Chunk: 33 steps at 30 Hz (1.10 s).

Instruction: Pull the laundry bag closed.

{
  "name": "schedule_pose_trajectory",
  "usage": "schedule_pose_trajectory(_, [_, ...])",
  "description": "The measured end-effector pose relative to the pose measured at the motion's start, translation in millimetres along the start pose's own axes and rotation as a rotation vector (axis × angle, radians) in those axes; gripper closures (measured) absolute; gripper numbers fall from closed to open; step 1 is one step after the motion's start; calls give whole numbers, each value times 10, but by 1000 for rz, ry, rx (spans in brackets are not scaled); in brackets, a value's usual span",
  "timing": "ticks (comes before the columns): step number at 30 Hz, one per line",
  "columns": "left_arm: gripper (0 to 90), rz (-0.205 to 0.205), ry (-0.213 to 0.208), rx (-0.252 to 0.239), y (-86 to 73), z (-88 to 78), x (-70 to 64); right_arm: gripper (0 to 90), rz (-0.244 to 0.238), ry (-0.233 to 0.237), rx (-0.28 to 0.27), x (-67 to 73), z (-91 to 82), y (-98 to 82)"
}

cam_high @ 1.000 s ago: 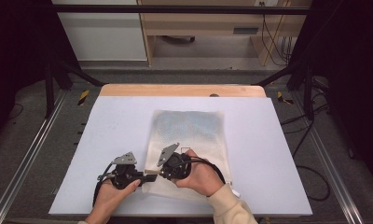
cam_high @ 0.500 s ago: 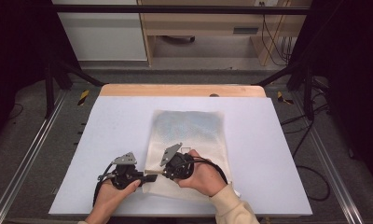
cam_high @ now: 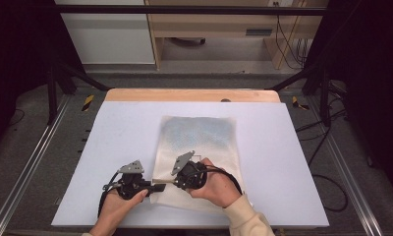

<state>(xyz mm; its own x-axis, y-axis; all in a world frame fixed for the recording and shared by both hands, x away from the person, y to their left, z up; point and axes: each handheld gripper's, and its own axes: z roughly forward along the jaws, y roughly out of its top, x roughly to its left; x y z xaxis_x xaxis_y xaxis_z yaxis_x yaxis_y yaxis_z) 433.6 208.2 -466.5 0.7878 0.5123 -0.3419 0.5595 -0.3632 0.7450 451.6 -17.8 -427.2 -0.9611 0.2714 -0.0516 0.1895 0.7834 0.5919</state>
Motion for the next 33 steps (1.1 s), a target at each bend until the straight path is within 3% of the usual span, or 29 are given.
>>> schedule_pose_trajectory(33, [864,-5,-6,-8,-2,-7,1,821,29,-29,5,-51,-110,-188])
